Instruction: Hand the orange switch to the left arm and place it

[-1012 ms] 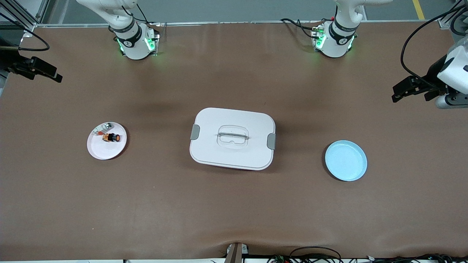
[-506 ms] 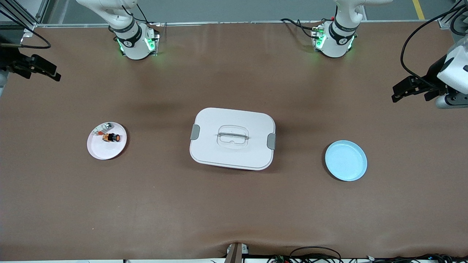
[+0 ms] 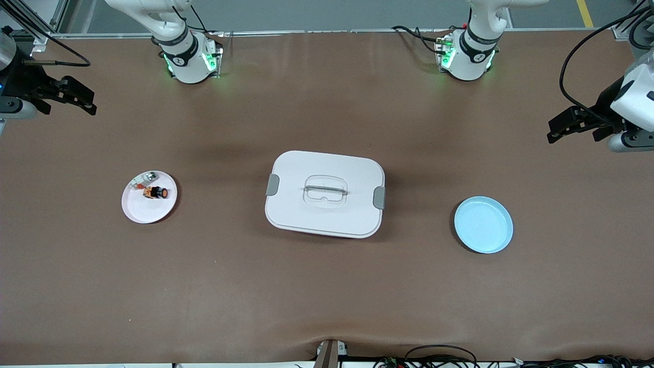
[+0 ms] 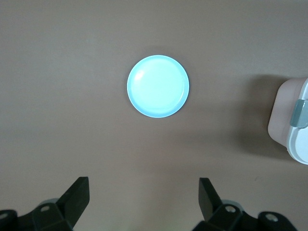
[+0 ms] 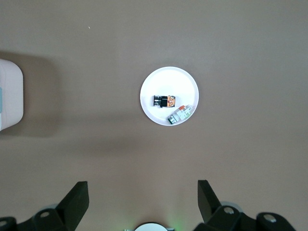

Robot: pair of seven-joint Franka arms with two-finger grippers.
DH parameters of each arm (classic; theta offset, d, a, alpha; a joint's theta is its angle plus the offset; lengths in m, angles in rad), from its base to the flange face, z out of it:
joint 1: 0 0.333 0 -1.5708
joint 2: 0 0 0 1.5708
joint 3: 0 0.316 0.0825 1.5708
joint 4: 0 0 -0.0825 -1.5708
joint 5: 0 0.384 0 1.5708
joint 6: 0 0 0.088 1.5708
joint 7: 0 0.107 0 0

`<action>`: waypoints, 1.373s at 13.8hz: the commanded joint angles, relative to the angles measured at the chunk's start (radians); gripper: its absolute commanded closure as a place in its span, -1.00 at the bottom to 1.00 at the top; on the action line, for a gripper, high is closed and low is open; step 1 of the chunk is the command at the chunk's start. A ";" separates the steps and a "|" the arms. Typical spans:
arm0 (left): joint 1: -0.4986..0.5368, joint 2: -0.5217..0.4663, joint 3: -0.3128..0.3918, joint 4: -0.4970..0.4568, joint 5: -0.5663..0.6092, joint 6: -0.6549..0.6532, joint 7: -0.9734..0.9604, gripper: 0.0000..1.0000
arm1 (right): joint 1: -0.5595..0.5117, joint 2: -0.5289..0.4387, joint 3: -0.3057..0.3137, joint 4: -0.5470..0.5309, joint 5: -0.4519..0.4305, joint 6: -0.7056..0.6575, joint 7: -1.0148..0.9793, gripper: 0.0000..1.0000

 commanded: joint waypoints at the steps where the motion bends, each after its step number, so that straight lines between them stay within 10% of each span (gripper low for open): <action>1: -0.002 0.010 0.001 0.025 -0.010 -0.021 0.018 -1.00 | -0.030 -0.012 -0.017 -0.014 0.029 0.028 -0.014 -1.00; 19: 0.004 0.017 0.001 0.025 -0.010 -0.021 0.022 -1.00 | -0.078 0.022 -0.027 0.016 0.059 -0.010 -0.013 -1.00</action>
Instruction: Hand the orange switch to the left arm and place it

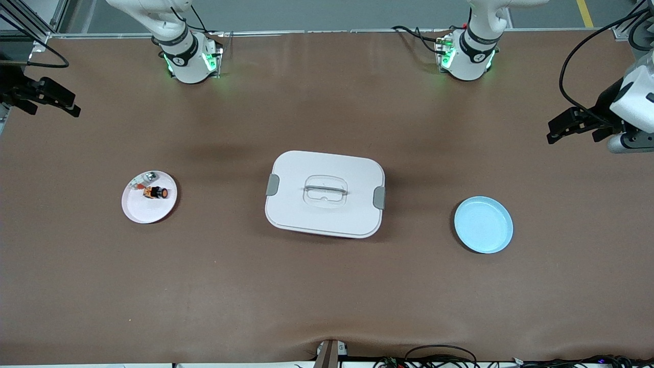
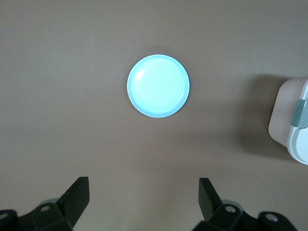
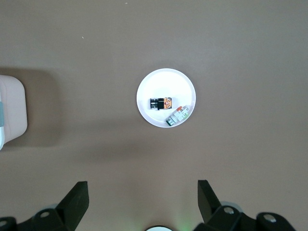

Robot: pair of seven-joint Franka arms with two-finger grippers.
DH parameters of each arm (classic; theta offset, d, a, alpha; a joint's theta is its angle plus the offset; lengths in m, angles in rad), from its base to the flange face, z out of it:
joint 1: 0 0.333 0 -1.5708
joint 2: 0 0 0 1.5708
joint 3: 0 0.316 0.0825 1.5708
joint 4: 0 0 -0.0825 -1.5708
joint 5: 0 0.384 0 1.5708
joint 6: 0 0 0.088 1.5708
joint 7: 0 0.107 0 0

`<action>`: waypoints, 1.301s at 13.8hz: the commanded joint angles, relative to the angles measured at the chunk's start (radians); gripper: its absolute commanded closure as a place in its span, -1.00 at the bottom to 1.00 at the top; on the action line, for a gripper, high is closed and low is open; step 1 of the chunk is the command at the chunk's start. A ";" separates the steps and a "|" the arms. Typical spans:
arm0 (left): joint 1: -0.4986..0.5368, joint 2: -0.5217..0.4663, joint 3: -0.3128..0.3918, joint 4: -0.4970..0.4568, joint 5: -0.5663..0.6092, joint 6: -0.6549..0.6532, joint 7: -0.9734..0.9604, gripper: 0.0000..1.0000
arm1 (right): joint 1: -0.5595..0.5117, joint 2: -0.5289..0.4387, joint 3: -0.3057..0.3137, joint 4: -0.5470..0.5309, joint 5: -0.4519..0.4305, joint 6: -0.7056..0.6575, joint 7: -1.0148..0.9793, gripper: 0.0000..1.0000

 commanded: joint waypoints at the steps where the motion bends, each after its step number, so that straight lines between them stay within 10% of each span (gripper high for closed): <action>1: 0.004 0.014 0.000 0.025 -0.010 -0.021 0.022 -1.00 | -0.031 0.029 0.008 0.028 0.014 -0.031 -0.006 -1.00; 18: 0.001 0.014 0.000 0.025 -0.010 -0.021 0.019 -1.00 | -0.002 0.236 0.017 0.092 -0.014 -0.093 -0.009 -1.00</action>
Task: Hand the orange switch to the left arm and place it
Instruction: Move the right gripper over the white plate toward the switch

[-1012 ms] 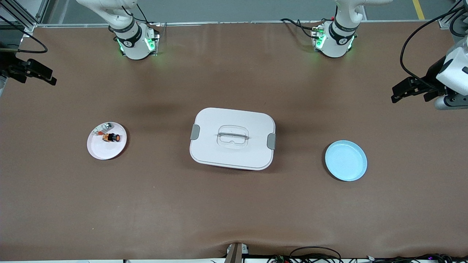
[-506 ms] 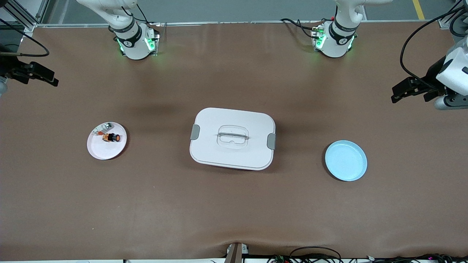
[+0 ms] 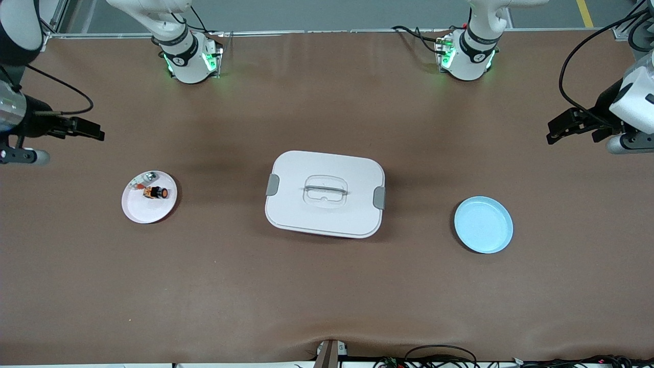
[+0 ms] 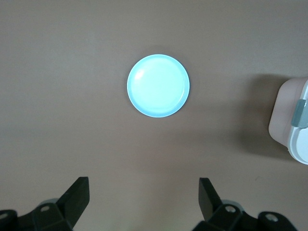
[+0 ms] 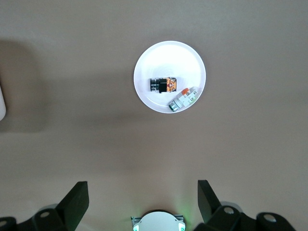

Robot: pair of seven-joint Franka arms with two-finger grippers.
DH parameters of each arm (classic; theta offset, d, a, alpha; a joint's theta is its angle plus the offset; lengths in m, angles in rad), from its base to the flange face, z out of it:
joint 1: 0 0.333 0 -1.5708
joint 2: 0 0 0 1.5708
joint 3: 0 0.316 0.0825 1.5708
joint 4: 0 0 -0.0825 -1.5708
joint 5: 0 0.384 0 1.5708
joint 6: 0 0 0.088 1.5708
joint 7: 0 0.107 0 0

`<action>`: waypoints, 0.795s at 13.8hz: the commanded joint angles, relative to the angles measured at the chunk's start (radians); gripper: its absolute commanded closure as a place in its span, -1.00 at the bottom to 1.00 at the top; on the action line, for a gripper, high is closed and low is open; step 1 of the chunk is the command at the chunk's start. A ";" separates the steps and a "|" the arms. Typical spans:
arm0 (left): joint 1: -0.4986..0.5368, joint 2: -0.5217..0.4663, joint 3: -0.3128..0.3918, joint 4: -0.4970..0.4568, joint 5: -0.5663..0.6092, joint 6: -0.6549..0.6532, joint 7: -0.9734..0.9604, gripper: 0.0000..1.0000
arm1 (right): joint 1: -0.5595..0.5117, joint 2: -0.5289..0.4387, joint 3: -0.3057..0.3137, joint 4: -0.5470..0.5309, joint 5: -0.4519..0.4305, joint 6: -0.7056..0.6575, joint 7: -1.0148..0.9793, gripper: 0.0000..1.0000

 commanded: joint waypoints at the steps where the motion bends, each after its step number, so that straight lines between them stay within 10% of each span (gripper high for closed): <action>1: 0.000 0.012 0.000 0.025 -0.010 -0.021 0.019 -1.00 | 0.004 0.038 -0.002 0.054 -0.009 -0.060 -0.008 -1.00; 11: 0.005 0.013 0.000 0.025 -0.011 -0.021 0.026 -1.00 | 0.020 0.070 -0.002 -0.087 0.005 0.147 -0.005 -1.00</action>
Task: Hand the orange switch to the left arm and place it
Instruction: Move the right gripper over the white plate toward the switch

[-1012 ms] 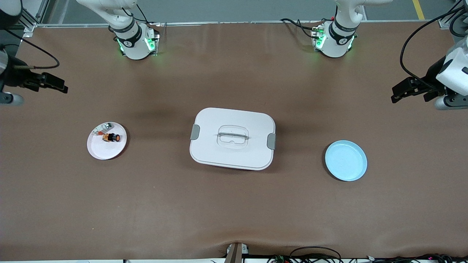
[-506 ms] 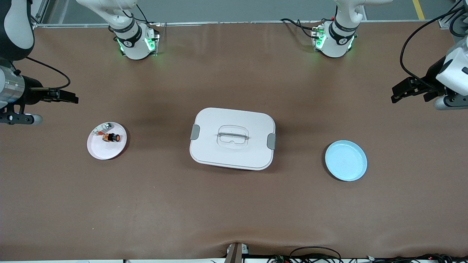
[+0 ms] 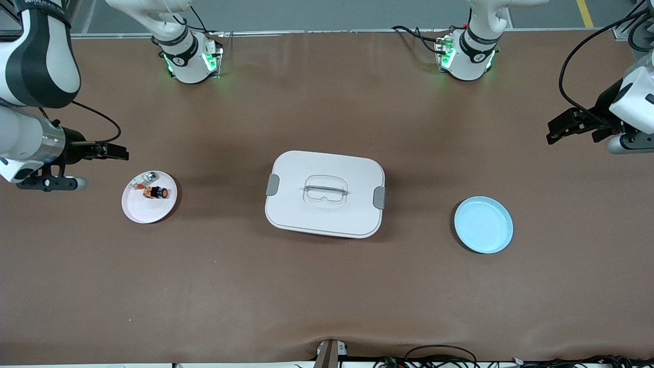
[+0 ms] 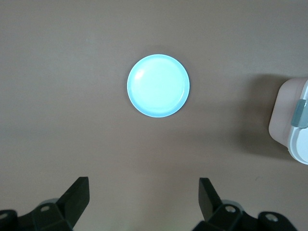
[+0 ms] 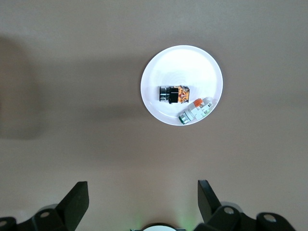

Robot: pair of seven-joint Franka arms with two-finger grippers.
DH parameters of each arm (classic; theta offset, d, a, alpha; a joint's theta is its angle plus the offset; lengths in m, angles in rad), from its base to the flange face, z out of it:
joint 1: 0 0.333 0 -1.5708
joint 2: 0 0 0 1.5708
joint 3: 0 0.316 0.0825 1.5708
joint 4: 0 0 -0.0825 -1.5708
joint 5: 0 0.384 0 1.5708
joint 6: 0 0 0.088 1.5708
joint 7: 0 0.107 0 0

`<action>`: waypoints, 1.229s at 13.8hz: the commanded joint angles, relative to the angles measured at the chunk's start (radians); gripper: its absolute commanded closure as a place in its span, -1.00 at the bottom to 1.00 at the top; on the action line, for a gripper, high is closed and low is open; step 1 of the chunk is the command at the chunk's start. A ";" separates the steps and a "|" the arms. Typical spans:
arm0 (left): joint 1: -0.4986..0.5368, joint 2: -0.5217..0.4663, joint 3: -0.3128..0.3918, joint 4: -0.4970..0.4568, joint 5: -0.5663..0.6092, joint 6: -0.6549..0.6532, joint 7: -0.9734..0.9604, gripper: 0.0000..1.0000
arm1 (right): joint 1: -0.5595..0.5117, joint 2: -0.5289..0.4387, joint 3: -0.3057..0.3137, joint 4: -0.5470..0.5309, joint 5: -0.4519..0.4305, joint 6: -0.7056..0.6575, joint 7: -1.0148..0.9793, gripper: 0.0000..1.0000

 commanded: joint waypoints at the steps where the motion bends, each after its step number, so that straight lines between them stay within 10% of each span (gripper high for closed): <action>1: 0.006 0.013 0.000 0.025 -0.011 -0.021 0.026 -1.00 | -0.023 -0.015 0.001 -0.067 0.004 0.067 -0.008 -1.00; 17: 0.006 0.013 0.000 0.025 -0.011 -0.021 0.024 -1.00 | -0.104 0.230 -0.002 -0.287 0.003 0.637 -0.139 -1.00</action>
